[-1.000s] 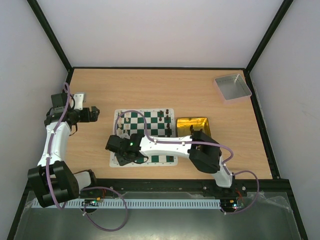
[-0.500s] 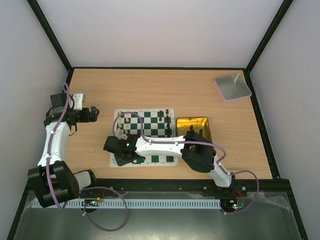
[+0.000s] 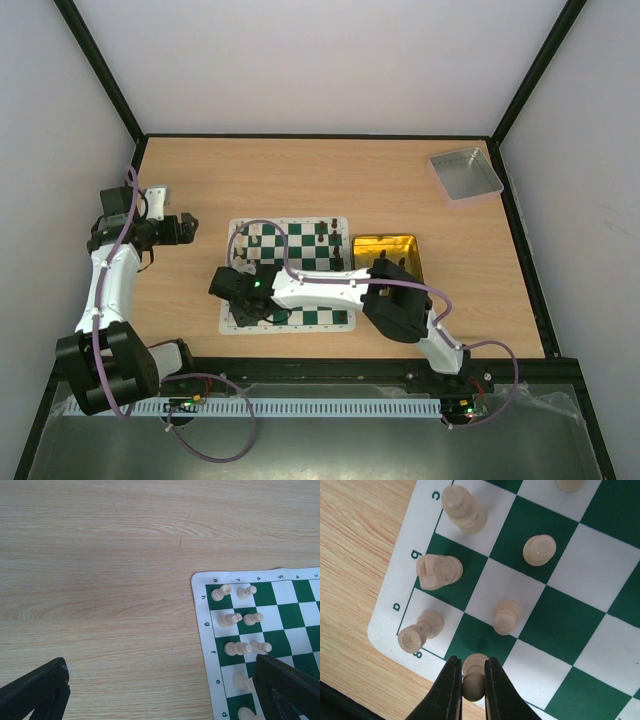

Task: Set up the chess pieces on the board
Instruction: Place the chess piece on the chessboard.

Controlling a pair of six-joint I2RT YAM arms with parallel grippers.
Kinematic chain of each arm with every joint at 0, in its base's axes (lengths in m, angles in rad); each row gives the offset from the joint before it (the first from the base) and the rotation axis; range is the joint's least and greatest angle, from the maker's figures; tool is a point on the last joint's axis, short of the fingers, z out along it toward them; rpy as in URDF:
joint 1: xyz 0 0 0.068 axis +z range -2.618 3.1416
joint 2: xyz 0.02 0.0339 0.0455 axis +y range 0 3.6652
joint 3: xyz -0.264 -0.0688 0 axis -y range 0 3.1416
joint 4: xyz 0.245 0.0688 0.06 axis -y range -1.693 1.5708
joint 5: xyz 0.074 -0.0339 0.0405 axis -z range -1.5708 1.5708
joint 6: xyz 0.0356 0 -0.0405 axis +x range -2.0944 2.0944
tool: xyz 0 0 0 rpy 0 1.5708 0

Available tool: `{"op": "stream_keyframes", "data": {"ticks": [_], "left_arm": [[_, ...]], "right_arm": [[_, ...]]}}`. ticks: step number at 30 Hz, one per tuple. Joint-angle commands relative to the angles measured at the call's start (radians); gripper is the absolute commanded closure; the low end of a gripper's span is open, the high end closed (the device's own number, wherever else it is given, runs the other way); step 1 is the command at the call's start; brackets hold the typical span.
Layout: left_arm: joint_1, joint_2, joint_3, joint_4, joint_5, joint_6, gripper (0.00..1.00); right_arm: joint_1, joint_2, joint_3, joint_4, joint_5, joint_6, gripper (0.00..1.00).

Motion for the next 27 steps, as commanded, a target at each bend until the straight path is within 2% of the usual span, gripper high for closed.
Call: {"op": "stream_keyframes", "data": {"ticks": [1, 16, 27], "left_arm": [[0.005, -0.01, -0.002, -0.017, 0.016, 0.006, 0.01], [0.006, -0.003, -0.001, -0.016, 0.02, 0.008, 0.01], [0.006, -0.001, 0.0, -0.016, 0.022, 0.008, 0.01]], "right_arm": [[-0.009, 0.025, 0.004, 0.015, 0.006, -0.013, 0.92], [-0.012, 0.043, -0.006, 0.022, -0.007, -0.02, 0.92], [-0.014, 0.044, 0.005, 0.02, -0.004, -0.02, 0.81]]}}
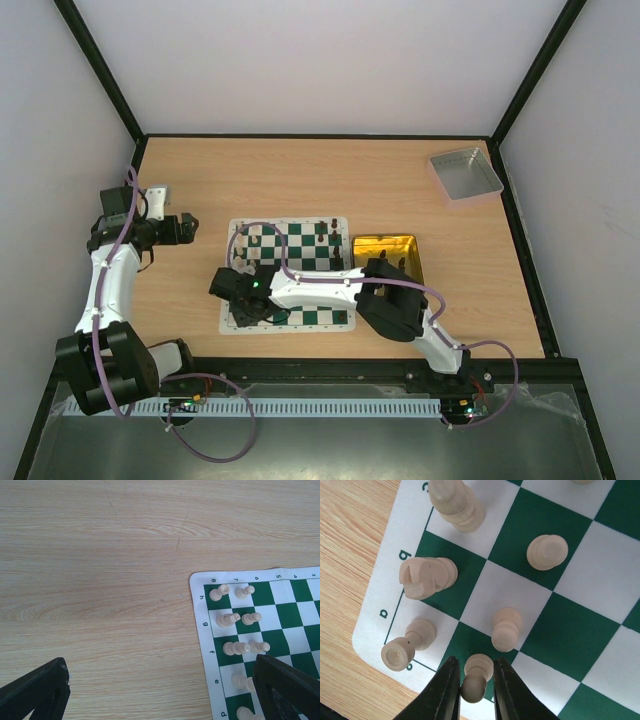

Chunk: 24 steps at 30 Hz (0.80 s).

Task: Set up the chess pieces on the board
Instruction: Place the chess piece on the chessboard.

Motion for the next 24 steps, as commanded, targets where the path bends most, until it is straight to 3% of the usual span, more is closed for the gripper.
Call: {"op": "stream_keyframes", "data": {"ticks": [1, 13, 18, 24], "left_arm": [[0.006, -0.001, -0.002, -0.016, 0.015, 0.004, 0.01], [0.006, -0.003, -0.002, -0.016, 0.014, 0.005, 0.01], [0.005, -0.006, -0.002, -0.017, 0.014, 0.004, 0.01], [0.006, -0.007, -0.002, -0.019, 0.015, 0.003, 0.01]], "right_arm": [[-0.004, 0.01, 0.008, -0.005, 0.013, -0.008, 0.8], [-0.004, -0.022, 0.019, -0.027, 0.034, 0.004, 0.73], [-0.009, -0.107, 0.011, -0.079, 0.093, 0.017, 0.71], [-0.063, -0.324, -0.086, -0.141, 0.186, 0.047, 0.67]]}}
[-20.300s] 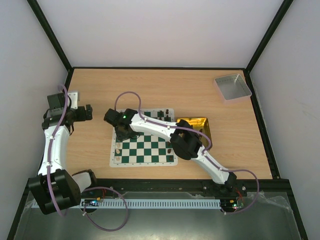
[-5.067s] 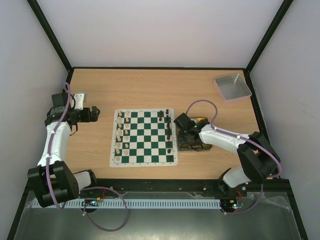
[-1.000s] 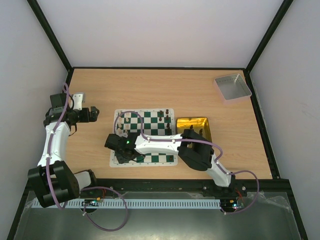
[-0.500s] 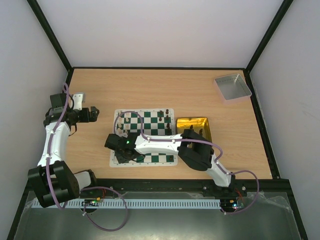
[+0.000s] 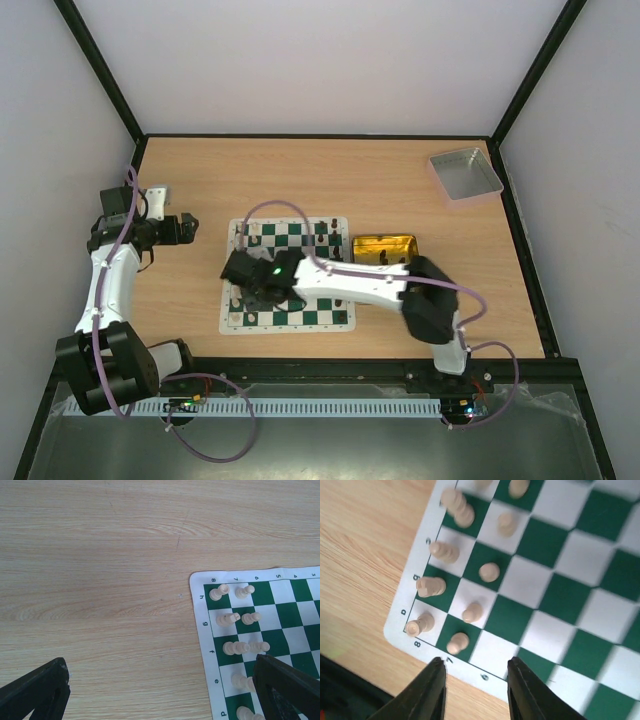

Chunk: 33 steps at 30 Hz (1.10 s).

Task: Set up the chess pieces on the board
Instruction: Place the chess piece on the chessboard, then pick up the chess piece from the storage box.

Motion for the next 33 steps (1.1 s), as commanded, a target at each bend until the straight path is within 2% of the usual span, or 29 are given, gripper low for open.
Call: {"op": "stream_keyframes", "data": {"ticks": [1, 7, 12, 24, 33], "left_arm": [[0.005, -0.005, -0.002, -0.018, 0.015, 0.003, 0.01], [0.005, 0.009, -0.001, -0.02, 0.031, 0.009, 0.01], [0.005, 0.016, -0.001, -0.024, 0.034, 0.012, 0.01], [0.006, 0.016, -0.001, -0.029, 0.038, 0.013, 0.01], [0.006, 0.024, 0.0, -0.03, 0.041, 0.016, 0.01]], "right_arm": [[-0.062, -0.222, -0.086, -0.09, 0.12, 0.032, 0.67], [-0.325, -0.46, -0.388, -0.043, 0.133, 0.002, 0.67], [-0.514, -0.513, -0.521, 0.018, 0.111, -0.067, 0.67], [-0.714, -0.414, -0.592, 0.141, 0.041, -0.144, 0.68], [-0.78, -0.383, -0.605, 0.162, 0.036, -0.184, 0.68]]}}
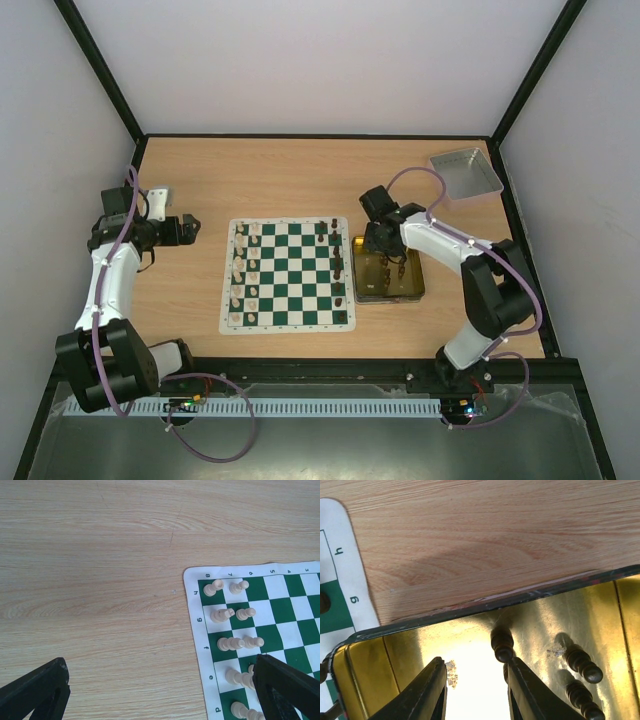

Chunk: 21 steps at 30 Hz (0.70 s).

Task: Set up the chess pieces on the board
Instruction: Pick up the chess piece from the storage box.

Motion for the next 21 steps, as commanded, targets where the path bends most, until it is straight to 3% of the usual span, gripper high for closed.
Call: {"op": "stream_keyframes", "data": {"ticks": [1, 21], "left_arm": [[0.005, 0.013, 0.001, -0.017, 0.019, 0.012, 0.01], [0.005, 0.012, 0.001, -0.019, 0.02, 0.014, 0.01]], "right_arm": [[-0.023, 0.017, -0.016, 0.026, -0.003, -0.031, 0.68], [-0.066, 0.07, -0.058, 0.095, -0.026, -0.024, 0.7]]}}
